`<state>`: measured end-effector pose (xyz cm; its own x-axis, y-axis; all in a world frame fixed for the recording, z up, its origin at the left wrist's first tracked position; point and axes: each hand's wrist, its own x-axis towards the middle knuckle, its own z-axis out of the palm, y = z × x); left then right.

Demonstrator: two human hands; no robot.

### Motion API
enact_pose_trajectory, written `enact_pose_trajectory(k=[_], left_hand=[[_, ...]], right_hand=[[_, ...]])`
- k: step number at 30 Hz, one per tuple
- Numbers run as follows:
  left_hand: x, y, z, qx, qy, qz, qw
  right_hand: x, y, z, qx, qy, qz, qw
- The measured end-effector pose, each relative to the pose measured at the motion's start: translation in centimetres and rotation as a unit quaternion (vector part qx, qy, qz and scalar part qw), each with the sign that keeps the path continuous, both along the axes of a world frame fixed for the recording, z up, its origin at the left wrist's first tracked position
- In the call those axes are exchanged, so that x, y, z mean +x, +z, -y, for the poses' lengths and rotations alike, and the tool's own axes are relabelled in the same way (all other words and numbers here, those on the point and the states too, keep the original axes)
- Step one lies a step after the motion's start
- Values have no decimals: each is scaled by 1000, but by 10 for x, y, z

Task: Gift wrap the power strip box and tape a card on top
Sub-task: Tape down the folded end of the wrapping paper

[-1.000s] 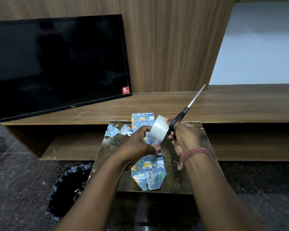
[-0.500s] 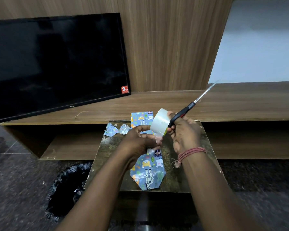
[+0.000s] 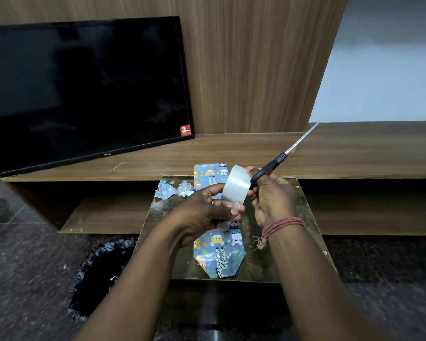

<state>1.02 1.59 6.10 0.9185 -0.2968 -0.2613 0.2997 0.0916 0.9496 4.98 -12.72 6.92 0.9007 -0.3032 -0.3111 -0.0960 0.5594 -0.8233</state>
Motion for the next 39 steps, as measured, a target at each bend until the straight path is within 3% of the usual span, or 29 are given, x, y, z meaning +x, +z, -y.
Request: enact_pose_trajectory(k=[10, 31, 36, 39], left_hand=[[0, -1, 0, -25, 7, -12, 1000], [0, -1, -9, 5, -70, 25, 997], [4, -6, -14, -4, -69, 31, 997], [7, -8, -21, -11, -57, 29, 998]], right_hand=[[1, -4, -1, 11, -23, -26, 999], [-4, -2, 6, -13, 42, -26, 999], [-1, -5, 15, -19, 103, -57, 993], [0, -5, 26, -87, 164, -79, 979]])
